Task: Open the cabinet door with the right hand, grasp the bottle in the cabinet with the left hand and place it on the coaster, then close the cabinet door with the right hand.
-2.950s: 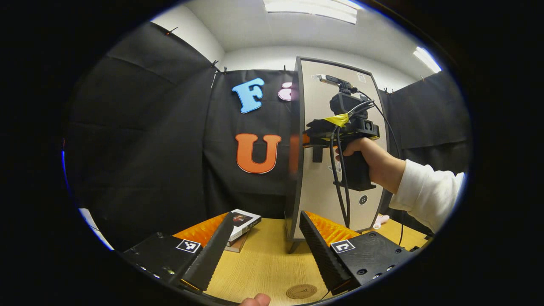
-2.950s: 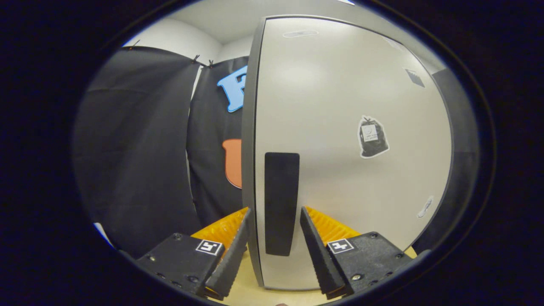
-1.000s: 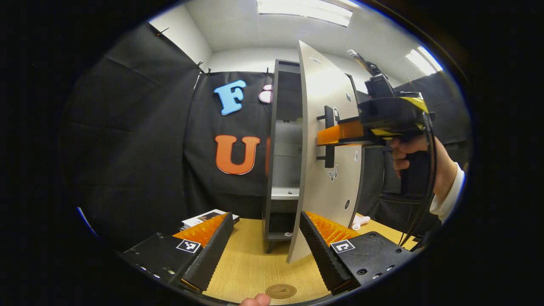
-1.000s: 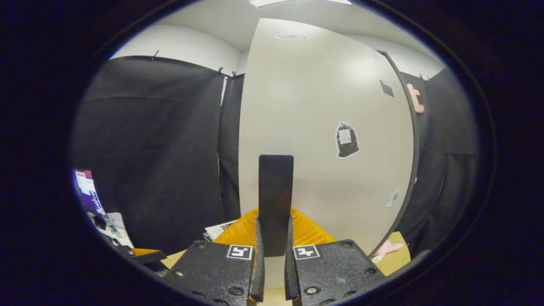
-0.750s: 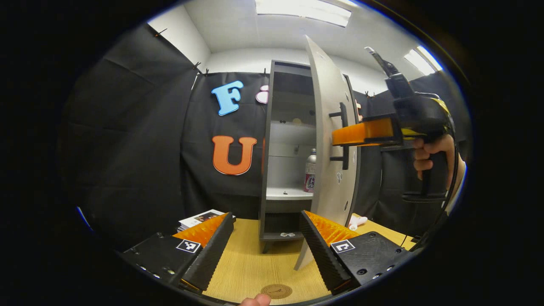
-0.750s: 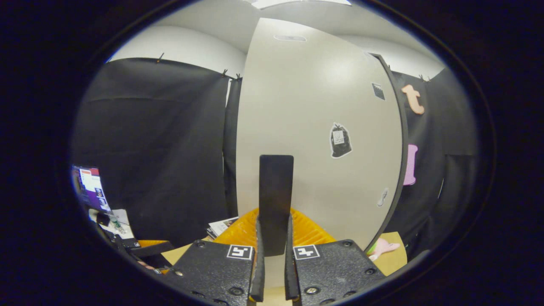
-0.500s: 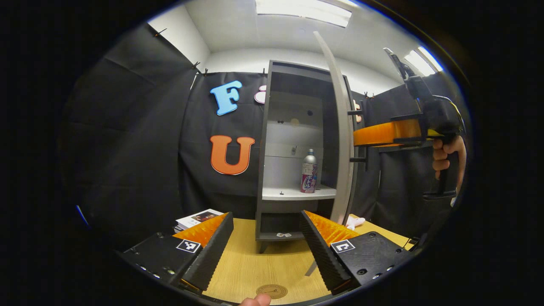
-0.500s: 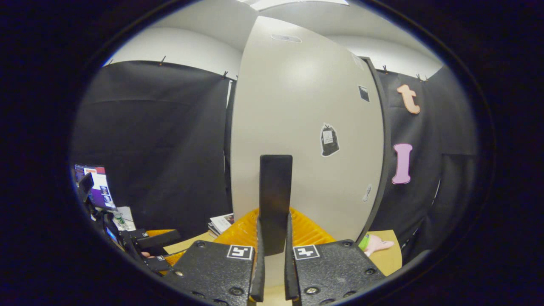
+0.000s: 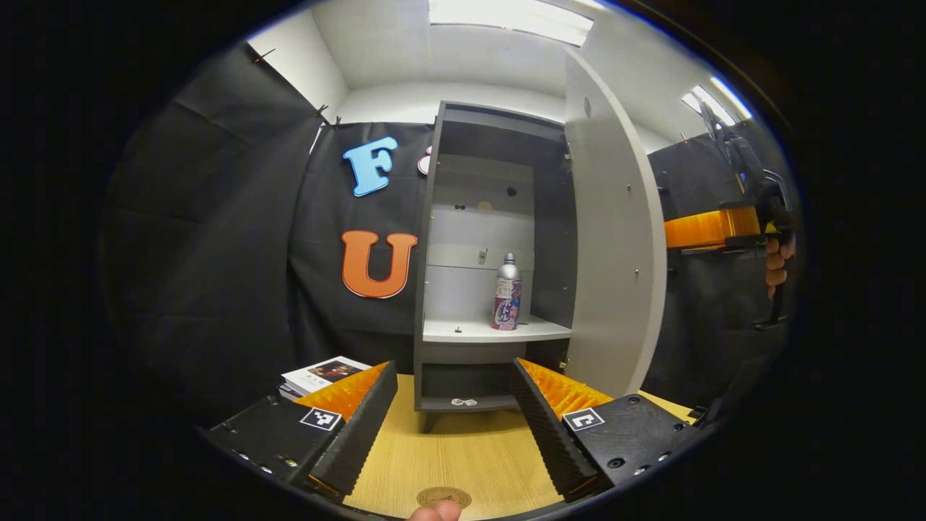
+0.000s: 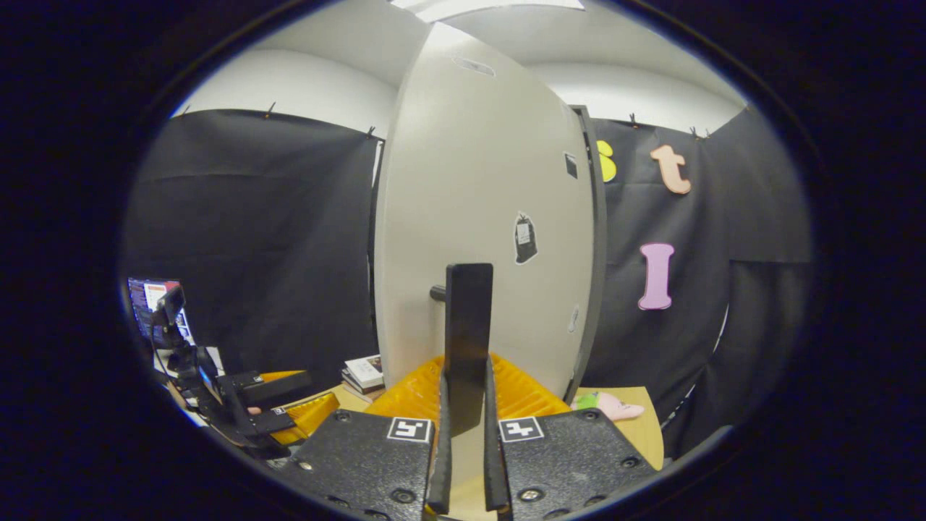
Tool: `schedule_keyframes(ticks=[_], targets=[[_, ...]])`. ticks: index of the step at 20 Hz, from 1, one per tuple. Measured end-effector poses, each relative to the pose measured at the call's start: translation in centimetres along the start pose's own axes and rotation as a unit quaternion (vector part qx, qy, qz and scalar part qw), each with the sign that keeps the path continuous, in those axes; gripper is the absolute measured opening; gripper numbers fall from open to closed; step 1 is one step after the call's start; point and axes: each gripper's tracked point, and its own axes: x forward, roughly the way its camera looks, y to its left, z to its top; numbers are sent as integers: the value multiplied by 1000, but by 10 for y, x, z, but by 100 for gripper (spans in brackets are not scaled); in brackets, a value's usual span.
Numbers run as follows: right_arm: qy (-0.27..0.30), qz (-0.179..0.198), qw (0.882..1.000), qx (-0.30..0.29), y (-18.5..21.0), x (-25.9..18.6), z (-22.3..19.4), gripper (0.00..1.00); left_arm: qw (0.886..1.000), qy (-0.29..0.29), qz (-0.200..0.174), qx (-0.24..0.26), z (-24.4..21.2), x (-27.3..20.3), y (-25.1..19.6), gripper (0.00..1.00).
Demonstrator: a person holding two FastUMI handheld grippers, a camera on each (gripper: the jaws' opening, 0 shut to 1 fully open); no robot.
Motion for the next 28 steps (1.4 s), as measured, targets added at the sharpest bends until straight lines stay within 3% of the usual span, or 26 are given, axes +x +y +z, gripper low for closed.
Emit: schedule_keyframes(ticks=[6, 13, 22, 25, 28], targets=[[-3, -58, 998, -13, -34, -13, 0, 19, 1000, -3, -19, 4, 2, 4, -22, 95], [-8, -86, 996, 1, -56, -27, -1, 13, 999, 0, -34, 4, 0, 7, -35, 95], [-22, -155, 988, 7, -104, -39, -2, 6, 999, 0, -40, 3, -2, 7, -36, 95], [-25, -146, 989, 31, -109, -39, -4, 4, 999, -1, -37, 3, -2, 7, -34, 95], [-22, -150, 988, 8, -111, -40, -4, 4, 999, 1, -34, 2, -2, 6, -33, 95]])
